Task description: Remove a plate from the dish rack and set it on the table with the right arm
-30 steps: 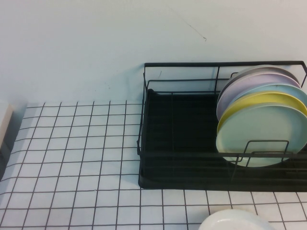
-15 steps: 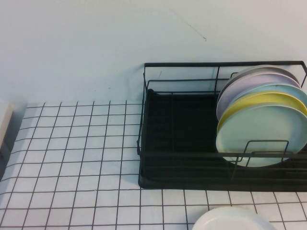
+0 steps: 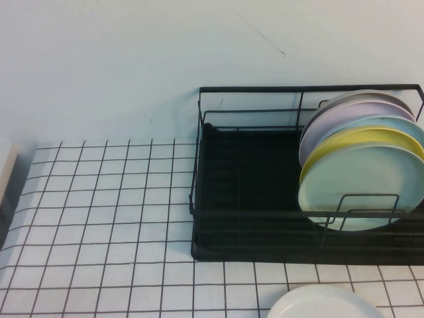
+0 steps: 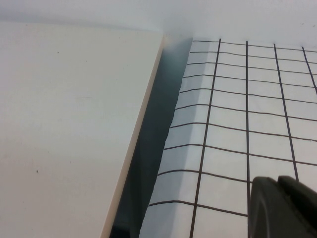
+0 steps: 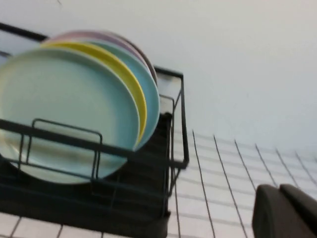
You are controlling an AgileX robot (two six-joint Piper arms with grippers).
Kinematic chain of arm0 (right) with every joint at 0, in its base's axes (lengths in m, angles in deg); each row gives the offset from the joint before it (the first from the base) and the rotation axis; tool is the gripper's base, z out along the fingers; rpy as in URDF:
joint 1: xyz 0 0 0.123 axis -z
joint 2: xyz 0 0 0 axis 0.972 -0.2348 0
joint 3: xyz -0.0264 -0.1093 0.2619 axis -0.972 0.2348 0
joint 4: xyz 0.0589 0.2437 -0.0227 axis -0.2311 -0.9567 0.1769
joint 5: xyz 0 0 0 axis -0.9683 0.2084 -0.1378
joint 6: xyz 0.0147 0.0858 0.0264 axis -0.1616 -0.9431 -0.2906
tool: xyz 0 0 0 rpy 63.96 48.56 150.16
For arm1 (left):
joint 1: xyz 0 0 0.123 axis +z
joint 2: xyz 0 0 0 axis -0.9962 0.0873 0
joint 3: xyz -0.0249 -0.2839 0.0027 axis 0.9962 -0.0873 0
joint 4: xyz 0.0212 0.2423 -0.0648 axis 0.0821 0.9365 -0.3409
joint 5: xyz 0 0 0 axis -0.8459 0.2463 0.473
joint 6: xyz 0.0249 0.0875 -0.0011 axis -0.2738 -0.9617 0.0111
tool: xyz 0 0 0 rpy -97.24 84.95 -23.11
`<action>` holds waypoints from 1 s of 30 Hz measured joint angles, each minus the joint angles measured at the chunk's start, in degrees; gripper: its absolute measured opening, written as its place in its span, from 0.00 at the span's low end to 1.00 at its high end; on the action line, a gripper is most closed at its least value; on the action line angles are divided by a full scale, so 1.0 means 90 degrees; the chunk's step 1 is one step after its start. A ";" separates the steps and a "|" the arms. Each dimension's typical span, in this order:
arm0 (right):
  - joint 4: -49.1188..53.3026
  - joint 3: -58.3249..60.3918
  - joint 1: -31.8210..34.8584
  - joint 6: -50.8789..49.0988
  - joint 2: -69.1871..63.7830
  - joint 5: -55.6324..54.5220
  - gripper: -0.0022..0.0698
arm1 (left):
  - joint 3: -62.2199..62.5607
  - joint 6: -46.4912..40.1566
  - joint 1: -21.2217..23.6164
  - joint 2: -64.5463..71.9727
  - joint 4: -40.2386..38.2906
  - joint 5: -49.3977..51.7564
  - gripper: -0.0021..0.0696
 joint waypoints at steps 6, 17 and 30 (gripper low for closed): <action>0.0632 0.0843 0.0021 -0.1176 0.0000 0.0195 0.03 | 0.0000 0.0000 0.0000 0.0000 0.0000 0.0000 0.02; 0.0310 0.1298 0.0259 -0.1241 0.0000 -0.0100 0.03 | 0.0000 0.0000 0.0000 0.0000 0.0000 0.0000 0.02; 0.0310 0.1298 0.0259 -0.1241 0.0000 -0.0127 0.03 | 0.0000 0.0000 0.0000 0.0000 0.0000 0.0000 0.02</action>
